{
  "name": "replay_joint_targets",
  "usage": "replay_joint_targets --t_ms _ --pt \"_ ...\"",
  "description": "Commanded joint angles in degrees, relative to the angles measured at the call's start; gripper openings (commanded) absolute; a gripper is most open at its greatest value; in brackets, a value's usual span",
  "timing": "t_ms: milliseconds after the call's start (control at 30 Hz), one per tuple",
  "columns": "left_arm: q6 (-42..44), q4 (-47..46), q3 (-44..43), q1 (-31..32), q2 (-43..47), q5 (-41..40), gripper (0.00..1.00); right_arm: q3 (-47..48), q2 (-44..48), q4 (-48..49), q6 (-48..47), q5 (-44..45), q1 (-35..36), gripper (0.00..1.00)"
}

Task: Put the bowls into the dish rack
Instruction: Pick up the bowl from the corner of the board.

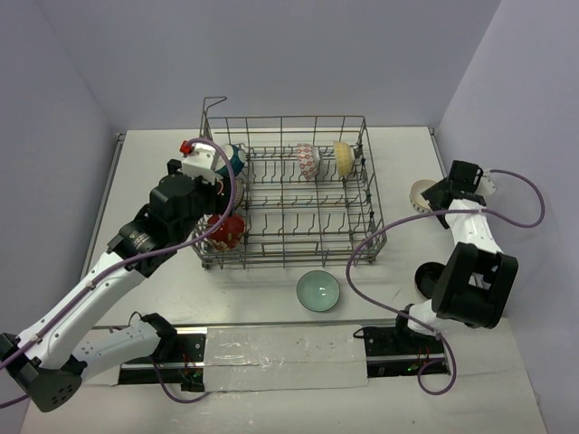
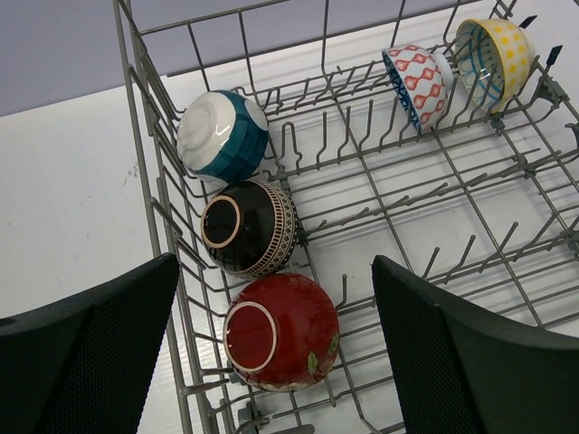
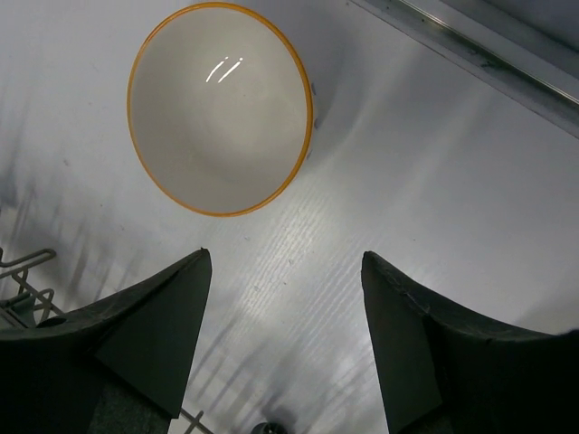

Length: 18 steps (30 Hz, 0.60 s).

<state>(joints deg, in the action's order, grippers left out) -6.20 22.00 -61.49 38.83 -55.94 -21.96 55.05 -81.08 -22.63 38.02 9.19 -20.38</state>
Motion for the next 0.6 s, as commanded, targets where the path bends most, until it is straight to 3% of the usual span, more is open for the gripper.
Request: replay_joint_targets --t_ms 0,567 --pt "1.01 -2.14 0.06 0.28 -0.13 -1.07 0.93 3.40 -2.85 3.64 1.26 -1.54 -0.62 0.74" --pt "1.71 -2.14 0.59 0.28 -1.27 -2.30 0.93 8.06 -12.69 5.14 0.21 -3.82 -4.92 0.70"
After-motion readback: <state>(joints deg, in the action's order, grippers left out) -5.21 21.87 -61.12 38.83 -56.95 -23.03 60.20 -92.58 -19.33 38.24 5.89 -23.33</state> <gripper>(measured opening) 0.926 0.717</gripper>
